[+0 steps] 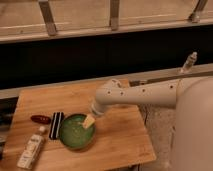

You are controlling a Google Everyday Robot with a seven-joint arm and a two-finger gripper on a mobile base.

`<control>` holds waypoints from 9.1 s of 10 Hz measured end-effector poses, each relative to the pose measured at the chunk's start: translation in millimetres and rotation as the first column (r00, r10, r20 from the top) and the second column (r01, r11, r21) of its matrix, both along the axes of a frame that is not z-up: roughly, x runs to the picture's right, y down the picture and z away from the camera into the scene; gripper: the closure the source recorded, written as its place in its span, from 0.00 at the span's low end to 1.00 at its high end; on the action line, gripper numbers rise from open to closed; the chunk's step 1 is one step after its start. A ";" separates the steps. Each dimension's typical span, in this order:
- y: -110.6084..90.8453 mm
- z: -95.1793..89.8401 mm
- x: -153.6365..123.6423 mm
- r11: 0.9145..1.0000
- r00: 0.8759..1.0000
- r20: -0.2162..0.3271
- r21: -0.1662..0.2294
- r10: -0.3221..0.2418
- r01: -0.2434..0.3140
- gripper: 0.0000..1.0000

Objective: Drag the ceramic bowl in a circle

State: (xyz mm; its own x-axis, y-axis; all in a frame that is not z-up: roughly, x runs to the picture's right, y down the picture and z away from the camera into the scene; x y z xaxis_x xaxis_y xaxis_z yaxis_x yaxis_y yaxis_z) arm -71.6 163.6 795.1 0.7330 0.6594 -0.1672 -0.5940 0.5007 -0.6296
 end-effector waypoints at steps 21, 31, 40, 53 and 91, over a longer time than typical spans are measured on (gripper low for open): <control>27.5 9.5 101.0 0.957 0.997 -0.072 -0.289 -0.002 -0.019 1.00; -56.8 4.9 -46.9 0.975 0.987 0.130 -0.185 -0.099 0.122 1.00; -2.1 -36.3 -95.9 0.923 0.946 0.215 -0.246 -0.245 0.295 1.00; 45.2 13.0 84.7 0.895 0.984 0.077 -0.410 -0.159 0.177 1.00; -29.5 28.6 -97.7 0.893 0.906 0.341 -0.280 -0.250 0.352 0.24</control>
